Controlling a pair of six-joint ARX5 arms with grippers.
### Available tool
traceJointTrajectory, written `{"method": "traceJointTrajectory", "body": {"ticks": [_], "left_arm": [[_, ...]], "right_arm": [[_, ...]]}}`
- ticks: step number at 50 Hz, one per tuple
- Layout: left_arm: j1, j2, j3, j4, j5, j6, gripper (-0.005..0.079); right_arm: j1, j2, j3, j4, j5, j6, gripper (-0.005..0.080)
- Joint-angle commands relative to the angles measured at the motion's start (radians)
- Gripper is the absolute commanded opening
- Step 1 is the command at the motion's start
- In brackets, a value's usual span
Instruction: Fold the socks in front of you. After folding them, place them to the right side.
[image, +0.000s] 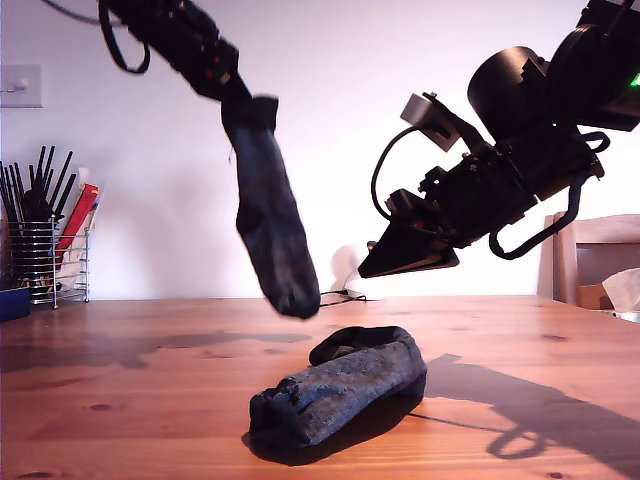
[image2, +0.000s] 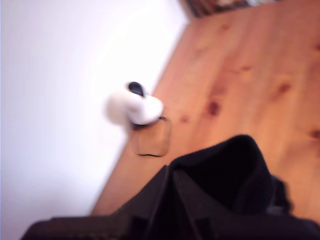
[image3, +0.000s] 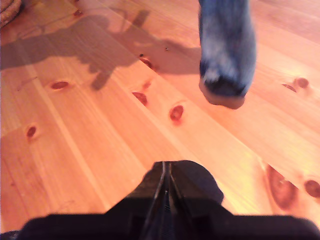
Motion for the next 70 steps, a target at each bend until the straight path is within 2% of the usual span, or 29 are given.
{"method": "traceJointTrajectory", "body": {"ticks": [1, 5, 11, 18, 24, 35, 40, 51, 58, 70], "left_arm": [[0.004, 0.006, -0.006, -0.006, -0.004, 0.002, -0.0021], [0.004, 0.006, -0.006, -0.053, -0.003, 0.000, -0.0021], [-0.005, 0.007, -0.006, -0.211, 0.015, -0.003, -0.0021], [-0.015, 0.021, -0.006, -0.410, 0.093, -0.005, -0.0021], [-0.029, 0.031, -0.006, -0.531, 0.137, -0.015, -0.0021], [-0.047, 0.065, -0.010, -0.715, 0.232, -0.025, -0.0021], [-0.052, 0.114, -0.010, -0.782, 0.237, -0.031, -0.0021], [-0.074, 0.216, -0.010, -0.827, 0.259, -0.028, -0.0021], [-0.091, 0.222, -0.010, -0.831, 0.261, -0.026, -0.0021], [-0.111, 0.222, -0.010, -0.910, 0.294, -0.025, -0.0021]], "right_arm": [[0.005, 0.014, -0.013, 0.004, -0.008, 0.008, -0.0010], [0.005, 0.014, -0.013, 0.004, -0.008, 0.009, -0.0010], [0.005, 0.014, -0.013, 0.005, -0.024, 0.013, -0.0010], [0.004, 0.014, -0.013, 0.006, -0.027, 0.024, -0.0010], [0.003, 0.014, -0.013, 0.014, -0.027, 0.024, -0.0010], [0.003, 0.014, -0.013, 0.028, -0.028, 0.037, -0.0010], [0.002, 0.014, -0.013, 0.028, -0.045, 0.056, -0.0010], [0.010, 0.014, -0.013, 0.006, -0.092, 0.061, -0.0010], [0.038, 0.020, -0.013, 0.006, -0.110, 0.060, -0.0010], [0.091, 0.082, -0.013, 0.056, -0.107, 0.061, -0.0010]]}}
